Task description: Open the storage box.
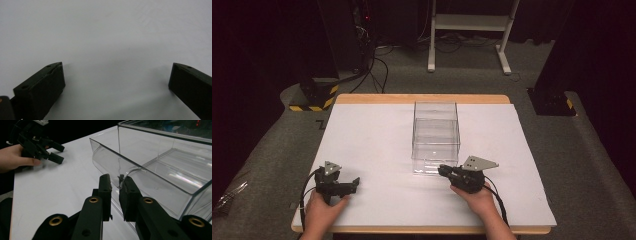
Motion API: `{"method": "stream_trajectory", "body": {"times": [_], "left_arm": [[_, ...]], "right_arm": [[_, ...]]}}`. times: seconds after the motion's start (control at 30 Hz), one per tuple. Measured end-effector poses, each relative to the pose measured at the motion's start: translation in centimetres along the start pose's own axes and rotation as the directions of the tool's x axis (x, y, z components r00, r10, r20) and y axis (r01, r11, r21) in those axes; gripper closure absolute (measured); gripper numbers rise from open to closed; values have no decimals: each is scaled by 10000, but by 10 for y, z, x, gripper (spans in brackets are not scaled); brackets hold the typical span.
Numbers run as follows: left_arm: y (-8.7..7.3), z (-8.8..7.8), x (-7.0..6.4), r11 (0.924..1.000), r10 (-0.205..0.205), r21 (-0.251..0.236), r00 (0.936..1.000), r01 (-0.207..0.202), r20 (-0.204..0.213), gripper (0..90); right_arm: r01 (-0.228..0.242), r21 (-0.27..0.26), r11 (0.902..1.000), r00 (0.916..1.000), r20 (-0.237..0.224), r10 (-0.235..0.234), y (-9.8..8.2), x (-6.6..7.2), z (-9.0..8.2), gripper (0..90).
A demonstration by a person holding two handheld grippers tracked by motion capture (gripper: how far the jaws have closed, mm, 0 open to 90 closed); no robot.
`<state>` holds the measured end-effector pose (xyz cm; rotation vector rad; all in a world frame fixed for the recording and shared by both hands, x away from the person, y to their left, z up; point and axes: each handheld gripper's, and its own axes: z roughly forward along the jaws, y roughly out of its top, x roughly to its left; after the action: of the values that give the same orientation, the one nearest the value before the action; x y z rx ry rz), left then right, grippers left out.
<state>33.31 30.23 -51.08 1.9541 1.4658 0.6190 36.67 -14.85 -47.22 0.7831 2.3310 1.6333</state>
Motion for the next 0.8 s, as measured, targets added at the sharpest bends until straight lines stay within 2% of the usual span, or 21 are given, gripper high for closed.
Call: {"method": "stream_trajectory", "body": {"times": [0.8], "left_arm": [[0, 0, 0, 10000, 9, 0, 10000, -9, -3, 6]], "right_arm": [[29, 183, 9998, 9994, -340, -23, -16, 19, -21, 801]]}}
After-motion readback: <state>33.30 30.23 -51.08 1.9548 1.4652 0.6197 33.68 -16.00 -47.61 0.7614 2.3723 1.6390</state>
